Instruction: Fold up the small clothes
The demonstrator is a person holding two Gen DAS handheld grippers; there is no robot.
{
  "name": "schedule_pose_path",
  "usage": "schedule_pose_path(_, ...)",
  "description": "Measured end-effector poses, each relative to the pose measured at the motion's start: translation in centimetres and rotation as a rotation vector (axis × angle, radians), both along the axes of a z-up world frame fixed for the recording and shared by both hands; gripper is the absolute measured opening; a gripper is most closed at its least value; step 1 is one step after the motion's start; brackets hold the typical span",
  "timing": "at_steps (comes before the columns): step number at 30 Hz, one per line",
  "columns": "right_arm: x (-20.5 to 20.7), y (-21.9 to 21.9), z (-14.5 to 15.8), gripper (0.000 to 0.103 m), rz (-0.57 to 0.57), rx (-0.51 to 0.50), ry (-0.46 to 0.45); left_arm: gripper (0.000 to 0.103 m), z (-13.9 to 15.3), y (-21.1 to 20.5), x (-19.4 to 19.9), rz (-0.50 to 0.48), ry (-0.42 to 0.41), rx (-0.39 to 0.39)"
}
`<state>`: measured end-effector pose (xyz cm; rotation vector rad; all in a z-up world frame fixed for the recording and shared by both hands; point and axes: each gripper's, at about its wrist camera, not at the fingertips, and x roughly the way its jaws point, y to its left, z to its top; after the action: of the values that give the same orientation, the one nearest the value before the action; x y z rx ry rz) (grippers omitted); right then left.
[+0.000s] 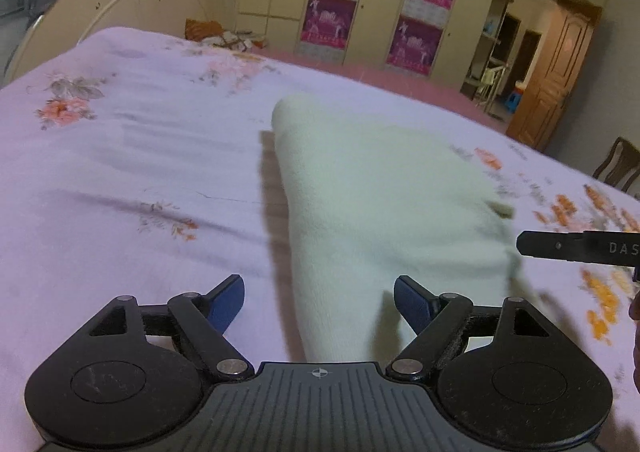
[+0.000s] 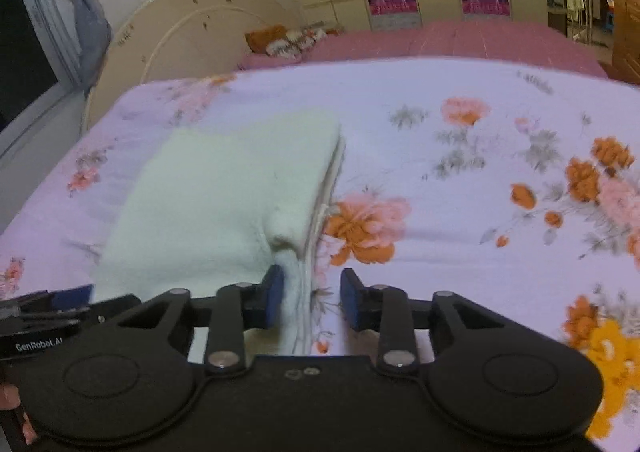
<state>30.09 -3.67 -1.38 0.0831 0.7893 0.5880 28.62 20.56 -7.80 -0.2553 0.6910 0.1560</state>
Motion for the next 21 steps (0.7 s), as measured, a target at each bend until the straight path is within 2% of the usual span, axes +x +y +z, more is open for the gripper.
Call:
schedule_pose_path(4,-3.2,-0.9,0.8,0.029,0.088,0.022,-0.012,0.082,-0.1,-0.4,-2.9,0.014,-0.002,-0.02)
schedule_pose_path(7,-5.3,-0.7,0.0,0.029,0.137,-0.026,-0.016,0.082,-1.5,-0.7,-4.3,0.021,0.038,-0.014)
schedule_pose_path(9,-5.5,0.0,-1.5,0.023,0.098,-0.126,-0.011,0.082,-1.7,-1.0,-4.6,0.015,0.027,0.015)
schedule_pose_path(10,-5.3,0.0,-2.1,0.025,0.068,-0.155,-0.016,0.082,-1.6,-1.1,-4.7,0.017,0.03,0.024)
schedule_pose_path(11,-5.2,-0.3,-2.4,0.029,0.045,-0.147,-0.027,0.082,-1.4,-1.2,-4.9,0.021,0.034,0.032)
schedule_pose_path(16,-6.3,-1.4,-0.9,0.032,-0.016,-0.12,-0.029,0.082,-0.7,-2.0,-7.2,0.038,0.051,0.057)
schedule_pose_path(17,-6.7,-1.8,-0.7,0.037,-0.018,-0.113,-0.026,0.082,-0.3,-2.4,-7.9,0.043,0.045,0.064)
schedule_pose_path(18,-7.1,-2.3,-0.3,0.042,-0.022,-0.1,-0.016,0.087,0.2,-2.5,-8.4,0.046,0.036,0.067)
schedule_pose_path(19,-7.5,-3.0,-0.1,0.059,-0.031,-0.087,-0.011,0.094,0.8,-2.9,-9.0,0.051,0.024,0.071)
schedule_pose_path(20,-8.0,-3.5,0.3,0.068,-0.042,-0.077,-0.012,0.103,1.5,-3.4,-9.8,0.057,0.005,0.079)
schedule_pose_path(21,-8.8,-4.0,0.8,0.068,-0.049,-0.072,-0.015,0.103,2.1,-3.9,-10.6,0.056,-0.019,0.091)
